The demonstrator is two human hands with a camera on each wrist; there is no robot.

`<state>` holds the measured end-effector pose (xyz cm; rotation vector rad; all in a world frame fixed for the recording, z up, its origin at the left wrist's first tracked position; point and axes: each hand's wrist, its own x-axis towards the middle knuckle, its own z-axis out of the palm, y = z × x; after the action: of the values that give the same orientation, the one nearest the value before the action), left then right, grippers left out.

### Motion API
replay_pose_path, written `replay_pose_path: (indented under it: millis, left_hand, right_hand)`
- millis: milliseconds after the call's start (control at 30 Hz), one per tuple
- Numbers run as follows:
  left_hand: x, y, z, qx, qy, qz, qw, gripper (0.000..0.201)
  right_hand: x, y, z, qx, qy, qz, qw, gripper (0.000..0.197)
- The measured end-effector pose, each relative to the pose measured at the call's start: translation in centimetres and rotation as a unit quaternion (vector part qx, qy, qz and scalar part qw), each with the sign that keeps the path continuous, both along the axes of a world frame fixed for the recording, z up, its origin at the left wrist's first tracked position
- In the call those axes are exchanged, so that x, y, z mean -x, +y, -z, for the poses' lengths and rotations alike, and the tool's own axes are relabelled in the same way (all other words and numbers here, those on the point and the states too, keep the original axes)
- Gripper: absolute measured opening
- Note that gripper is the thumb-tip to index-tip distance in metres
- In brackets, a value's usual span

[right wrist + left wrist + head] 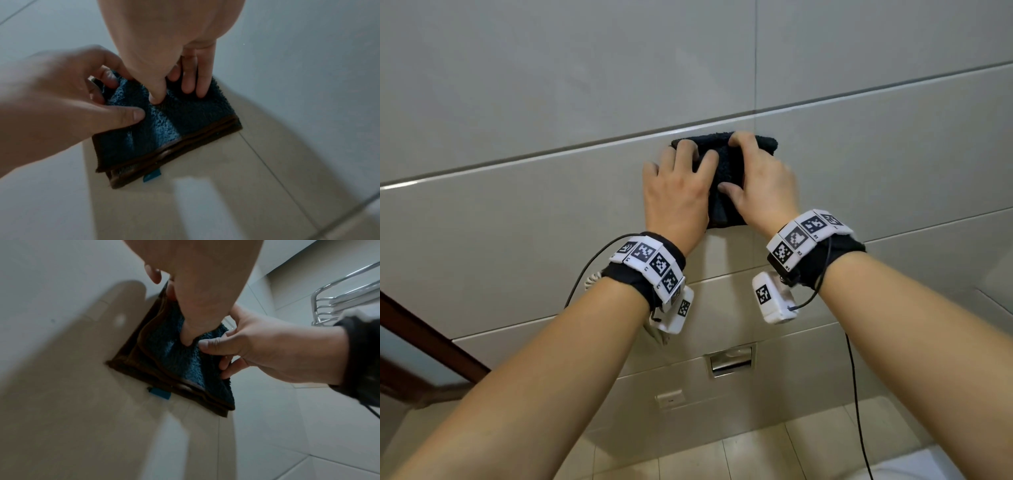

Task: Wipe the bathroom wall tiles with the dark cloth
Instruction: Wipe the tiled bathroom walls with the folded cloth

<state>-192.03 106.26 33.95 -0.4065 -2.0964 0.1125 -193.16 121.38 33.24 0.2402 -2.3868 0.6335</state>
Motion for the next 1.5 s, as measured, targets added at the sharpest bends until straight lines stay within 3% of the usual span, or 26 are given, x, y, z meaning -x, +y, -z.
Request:
replay_pose_path:
  millis: [533,800,1100,1500]
  left_hand:
    - [-0.6,-1.7,9.7,0.018,-0.041,0.015,0.999,0.035]
    - [-1.6,-2.6,12.4,0.034,-0.078,-0.005,0.996,0.032]
    - [-2.4,-4.9,11.6,0.034,-0.104,-0.026,0.994,0.033]
    - [-2.3,-10.5,7.7,0.013,-0.074,-0.03,0.997,0.041]
  right_hand:
    - [-1.1,-2.4,10.8,0.044,-0.071,-0.006,0.996,0.059]
    - [-1.7,-3.6,13.6,0.038,-0.1,0.0,0.994,0.057]
    - [-1.9,-6.0,13.1,0.044,-0.081,-0.005,0.996,0.047]
    - [-1.7,-11.1,8.2,0.009,-0.016,-0.016,1.0,0.051]
